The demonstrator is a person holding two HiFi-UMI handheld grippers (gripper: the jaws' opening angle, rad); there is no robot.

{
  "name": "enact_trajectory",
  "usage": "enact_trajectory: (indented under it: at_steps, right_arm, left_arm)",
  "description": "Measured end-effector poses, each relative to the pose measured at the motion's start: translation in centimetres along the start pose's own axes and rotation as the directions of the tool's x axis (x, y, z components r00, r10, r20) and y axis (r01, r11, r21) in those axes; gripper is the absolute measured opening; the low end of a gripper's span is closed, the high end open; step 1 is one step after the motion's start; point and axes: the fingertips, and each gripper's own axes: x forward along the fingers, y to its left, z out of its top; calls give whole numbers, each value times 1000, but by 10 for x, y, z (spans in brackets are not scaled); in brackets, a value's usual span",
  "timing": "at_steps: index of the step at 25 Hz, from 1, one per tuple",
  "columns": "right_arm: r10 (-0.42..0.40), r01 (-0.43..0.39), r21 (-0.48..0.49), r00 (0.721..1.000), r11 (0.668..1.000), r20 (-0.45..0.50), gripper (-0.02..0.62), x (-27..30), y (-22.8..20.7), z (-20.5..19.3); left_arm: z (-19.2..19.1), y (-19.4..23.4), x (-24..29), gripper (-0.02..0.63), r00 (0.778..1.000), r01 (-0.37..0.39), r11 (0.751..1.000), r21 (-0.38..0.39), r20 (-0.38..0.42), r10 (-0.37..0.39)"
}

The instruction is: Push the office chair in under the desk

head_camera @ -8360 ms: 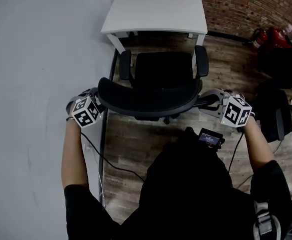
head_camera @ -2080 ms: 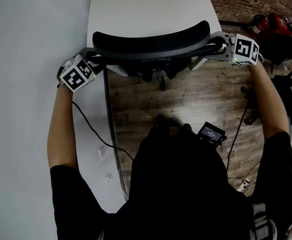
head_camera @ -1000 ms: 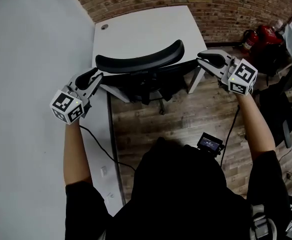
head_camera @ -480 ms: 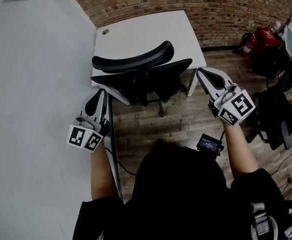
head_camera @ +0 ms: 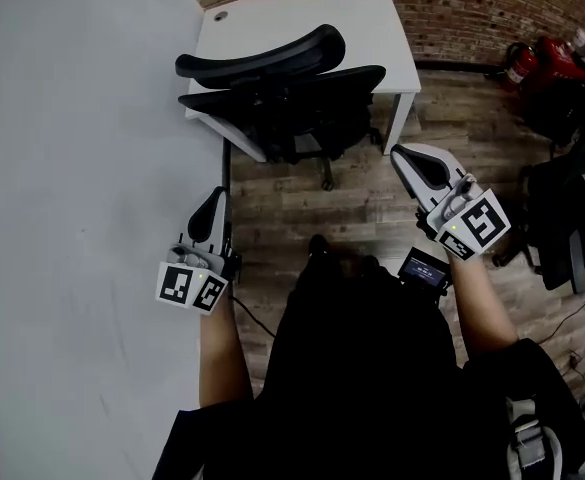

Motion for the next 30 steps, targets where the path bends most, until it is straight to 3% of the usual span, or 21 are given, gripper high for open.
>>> enact_trajectory:
  at_steps: [9, 17, 24, 30]
  right_arm:
    - [29, -29, 18, 999, 999, -16, 8, -35, 31, -15]
    - [-43, 43, 5, 999, 999, -17, 8, -55, 81, -5]
    - [-68, 68, -2, 998, 998, -12, 8, -22, 177, 2]
    - [-57, 57, -26, 998, 998, -22, 8, -2, 256, 1]
  left_arm:
    - [-15, -60, -10, 15, 996, 72, 996, 59, -56, -68]
    - [7, -74, -26, 15, 983, 182, 979, 97, -26, -181]
    - [18, -41, -113, 15, 974, 224, 966, 127, -20, -224]
    - [3, -20, -177, 15, 961, 275, 959, 62, -9, -275]
